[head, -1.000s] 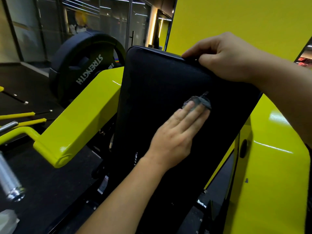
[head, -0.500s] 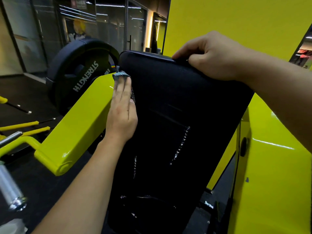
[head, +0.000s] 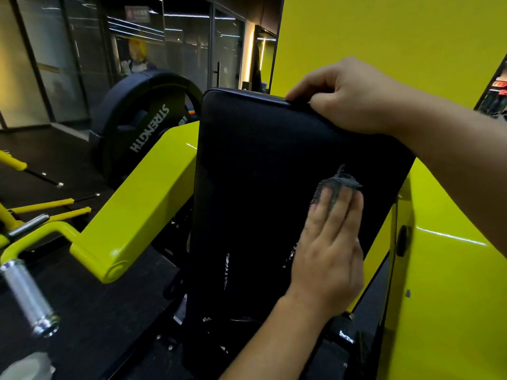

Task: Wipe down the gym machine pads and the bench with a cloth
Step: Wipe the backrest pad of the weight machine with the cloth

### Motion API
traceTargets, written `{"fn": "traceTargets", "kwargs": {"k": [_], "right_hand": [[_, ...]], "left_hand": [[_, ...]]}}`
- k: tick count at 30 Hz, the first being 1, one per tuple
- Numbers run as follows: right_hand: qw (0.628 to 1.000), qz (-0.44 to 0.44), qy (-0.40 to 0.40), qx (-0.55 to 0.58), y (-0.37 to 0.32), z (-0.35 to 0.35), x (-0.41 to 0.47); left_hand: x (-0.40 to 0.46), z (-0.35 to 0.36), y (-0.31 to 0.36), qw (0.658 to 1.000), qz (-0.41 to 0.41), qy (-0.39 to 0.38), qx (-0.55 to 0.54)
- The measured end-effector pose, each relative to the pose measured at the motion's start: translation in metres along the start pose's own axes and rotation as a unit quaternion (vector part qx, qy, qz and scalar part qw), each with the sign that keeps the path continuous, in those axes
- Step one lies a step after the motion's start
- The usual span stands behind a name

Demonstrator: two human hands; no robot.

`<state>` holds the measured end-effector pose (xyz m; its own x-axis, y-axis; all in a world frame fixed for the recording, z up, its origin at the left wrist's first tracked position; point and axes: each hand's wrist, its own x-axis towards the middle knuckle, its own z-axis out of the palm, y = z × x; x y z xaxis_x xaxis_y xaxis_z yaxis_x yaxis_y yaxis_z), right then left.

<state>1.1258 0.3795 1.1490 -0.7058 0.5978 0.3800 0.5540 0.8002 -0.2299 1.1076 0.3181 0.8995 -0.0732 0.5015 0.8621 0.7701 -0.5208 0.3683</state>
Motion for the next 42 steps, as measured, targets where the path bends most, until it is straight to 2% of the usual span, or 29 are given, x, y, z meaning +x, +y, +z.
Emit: {"fn": "traceTargets", "kwargs": {"k": [8, 12, 14, 18, 23, 28, 31, 35, 39, 42], "right_hand": [[1.000, -0.001, 0.013, -0.027, -0.002, 0.002, -0.002], [0.999, -0.001, 0.012, -0.039, -0.002, 0.005, -0.001], [0.999, -0.002, 0.015, -0.048, -0.001, 0.006, 0.000], [0.997, -0.004, 0.026, -0.070, -0.003, 0.008, -0.001], [0.993, -0.031, 0.028, -0.106, -0.006, 0.011, -0.008], [0.986, -0.081, 0.002, -0.147, -0.005, 0.016, -0.011], [0.972, -0.129, -0.007, -0.195, -0.001, 0.019, -0.012], [0.949, -0.158, -0.015, -0.273, 0.008, 0.026, -0.015], [0.892, -0.231, -0.036, -0.388, 0.017, 0.032, -0.013], [0.845, -0.275, -0.035, -0.457, 0.024, 0.035, -0.016]], "left_hand": [[0.004, -0.027, -0.030, 0.975, 0.155, -0.099, 0.125], [0.010, -0.048, -0.052, 0.972, 0.141, -0.081, 0.171], [0.013, -0.052, -0.057, 0.975, 0.116, -0.065, 0.180], [0.018, -0.059, -0.069, 0.985, 0.014, -0.019, 0.173], [0.027, -0.077, -0.093, 0.976, -0.122, 0.015, 0.182], [0.031, -0.085, -0.098, 0.965, -0.236, 0.060, 0.094], [0.029, -0.070, -0.078, 0.963, -0.255, 0.087, 0.028], [0.018, -0.038, -0.047, 0.973, -0.210, 0.095, -0.013], [0.007, -0.020, -0.024, 0.988, -0.148, 0.050, 0.016], [0.002, -0.032, -0.038, 0.993, -0.087, 0.018, 0.075]]}}
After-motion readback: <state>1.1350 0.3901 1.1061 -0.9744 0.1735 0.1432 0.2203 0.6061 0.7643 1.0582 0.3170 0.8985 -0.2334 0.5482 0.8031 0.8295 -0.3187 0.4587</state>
